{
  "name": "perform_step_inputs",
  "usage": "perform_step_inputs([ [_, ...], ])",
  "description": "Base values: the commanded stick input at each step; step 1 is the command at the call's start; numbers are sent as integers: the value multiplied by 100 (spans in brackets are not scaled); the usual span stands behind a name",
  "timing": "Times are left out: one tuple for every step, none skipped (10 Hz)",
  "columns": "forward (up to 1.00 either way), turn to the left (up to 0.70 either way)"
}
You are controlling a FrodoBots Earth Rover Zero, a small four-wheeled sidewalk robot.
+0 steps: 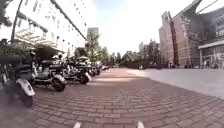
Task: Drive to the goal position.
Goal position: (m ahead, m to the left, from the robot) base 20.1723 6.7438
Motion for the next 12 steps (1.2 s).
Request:
perform_step_inputs([
  [70, 0],
  [70, 0],
  [70, 0],
  [70, 0],
  [70, 0],
  [70, 0],
  [70, 0],
  [70, 0],
  [70, 0],
  [70, 0],
  [70, 0],
  [70, 0],
])
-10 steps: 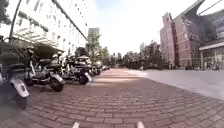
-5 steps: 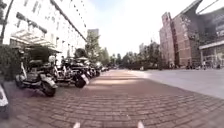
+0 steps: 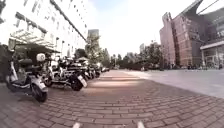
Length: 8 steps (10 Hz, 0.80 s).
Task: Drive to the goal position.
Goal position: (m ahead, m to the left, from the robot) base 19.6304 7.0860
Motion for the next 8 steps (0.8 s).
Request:
perform_step_inputs([
  [70, 0],
  [70, 0],
  [70, 0],
  [70, 0],
  [70, 0],
  [70, 0],
  [70, 0],
  [70, 0],
])
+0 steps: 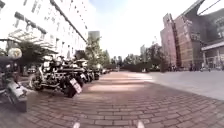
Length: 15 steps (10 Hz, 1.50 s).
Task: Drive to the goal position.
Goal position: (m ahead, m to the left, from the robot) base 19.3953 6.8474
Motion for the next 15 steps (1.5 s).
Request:
perform_step_inputs([
  [70, 0],
  [70, 0],
  [70, 0],
  [70, 0],
  [70, 0],
  [70, 0],
  [70, 0],
  [70, 0],
  [70, 0],
  [70, 0],
  [70, 0],
  [70, 0],
  [70, 0],
  [70, 0],
  [70, 0],
])
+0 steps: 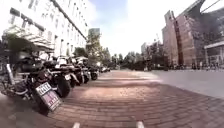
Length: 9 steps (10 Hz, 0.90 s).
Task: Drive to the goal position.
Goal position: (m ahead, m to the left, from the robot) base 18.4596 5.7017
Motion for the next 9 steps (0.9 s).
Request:
perform_step_inputs([
  [70, 0],
  [70, 0],
  [70, 0],
  [70, 0],
  [70, 0],
  [70, 0],
  [70, 0],
  [70, 0],
  [70, 0],
])
